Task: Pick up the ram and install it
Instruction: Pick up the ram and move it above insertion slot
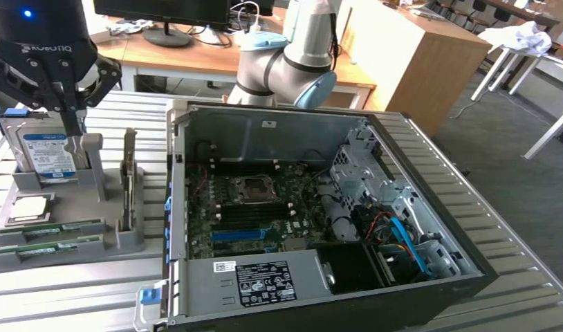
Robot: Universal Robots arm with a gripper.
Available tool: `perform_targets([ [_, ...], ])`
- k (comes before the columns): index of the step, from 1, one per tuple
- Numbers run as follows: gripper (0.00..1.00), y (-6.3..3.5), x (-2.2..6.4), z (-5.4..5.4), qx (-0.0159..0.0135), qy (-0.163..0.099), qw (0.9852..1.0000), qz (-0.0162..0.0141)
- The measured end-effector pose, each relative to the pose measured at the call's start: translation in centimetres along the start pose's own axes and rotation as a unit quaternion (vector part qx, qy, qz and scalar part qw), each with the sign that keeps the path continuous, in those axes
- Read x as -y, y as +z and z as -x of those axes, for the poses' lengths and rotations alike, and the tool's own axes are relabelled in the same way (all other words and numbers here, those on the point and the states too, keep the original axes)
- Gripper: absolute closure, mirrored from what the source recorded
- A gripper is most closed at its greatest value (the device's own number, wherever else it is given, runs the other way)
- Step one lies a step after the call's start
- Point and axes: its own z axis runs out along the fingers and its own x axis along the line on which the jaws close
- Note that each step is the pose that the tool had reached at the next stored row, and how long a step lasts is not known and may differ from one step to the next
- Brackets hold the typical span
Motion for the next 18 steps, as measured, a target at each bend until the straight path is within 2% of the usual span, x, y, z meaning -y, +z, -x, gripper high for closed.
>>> perform_targets([
  [9,0.9,0.0,0.0,0.0,-0.0011,-0.025,0.9997,0.0006],
  [18,0.9,0.0,0.0,0.0,-0.0022,-0.05,0.9988,0.0012],
])
